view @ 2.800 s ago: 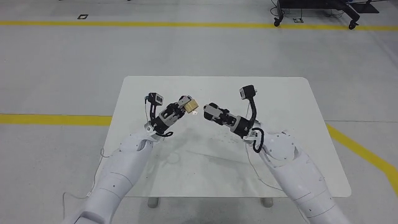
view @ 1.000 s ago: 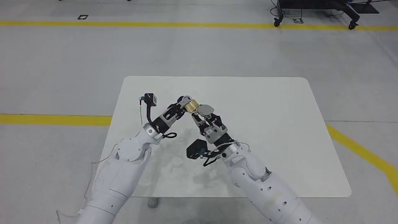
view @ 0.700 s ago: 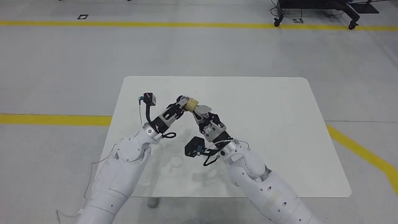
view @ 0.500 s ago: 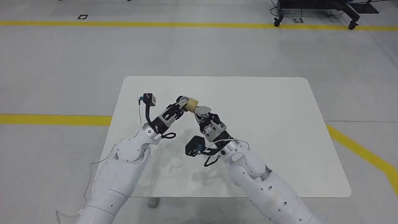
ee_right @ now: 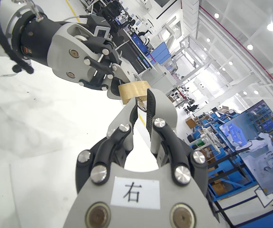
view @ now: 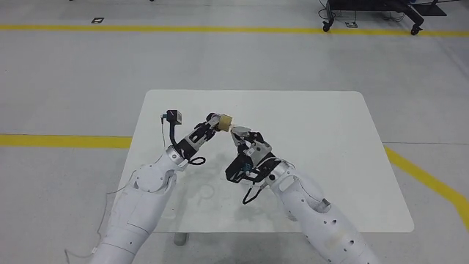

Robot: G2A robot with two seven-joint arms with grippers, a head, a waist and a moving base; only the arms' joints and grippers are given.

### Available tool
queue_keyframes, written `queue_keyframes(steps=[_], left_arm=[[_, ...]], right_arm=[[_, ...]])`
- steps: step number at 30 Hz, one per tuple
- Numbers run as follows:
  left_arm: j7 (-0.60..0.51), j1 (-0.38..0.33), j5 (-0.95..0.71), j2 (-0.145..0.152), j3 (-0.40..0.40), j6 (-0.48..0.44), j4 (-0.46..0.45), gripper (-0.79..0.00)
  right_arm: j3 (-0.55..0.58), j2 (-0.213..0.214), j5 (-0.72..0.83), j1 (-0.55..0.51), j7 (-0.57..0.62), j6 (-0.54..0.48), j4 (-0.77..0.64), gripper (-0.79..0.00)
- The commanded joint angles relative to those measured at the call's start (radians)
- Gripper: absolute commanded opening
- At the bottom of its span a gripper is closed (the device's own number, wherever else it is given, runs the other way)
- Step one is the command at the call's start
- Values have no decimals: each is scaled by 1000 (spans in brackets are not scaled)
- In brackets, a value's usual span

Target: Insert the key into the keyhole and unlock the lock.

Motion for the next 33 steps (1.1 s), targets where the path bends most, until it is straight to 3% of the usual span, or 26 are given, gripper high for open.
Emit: queue_keyframes(steps=[1, 4, 7, 11, 12, 13, 14, 28, 33], left_arm=[[-2, 0, 3, 0, 0, -8, 1, -785], [-6, 1, 3, 0, 1, -20, 2, -785], [-8, 1, 3, 0, 1, -30, 3, -785], [-12, -1, -2, 0, 2, -31, 6, -785], [-12, -2, -3, 0, 2, -29, 9, -785], [-13, -4, -5, 0, 2, -25, 11, -785], [-15, -5, -10, 0, 3, -22, 14, -785], [-23, -15, -58, -4, 10, 7, 40, -785], [2, 1, -57, -5, 11, 77, 13, -785]], right_arm=[[13, 1, 34, 5, 8, -38, 0, -727], [20, 0, 65, 10, 16, -65, 6, -579], [23, 0, 96, 14, 19, -94, 12, -557], [30, -2, 128, 18, 3, -91, 7, -372], [30, -4, 146, 22, 0, -85, 1, -292], [30, -6, 170, 24, -9, -77, -2, -74], [31, -9, 197, 26, -21, -69, -4, 0], [36, -12, 246, 23, -48, -51, -2, 0], [80, 14, 186, -25, -211, -181, 59, 0]])
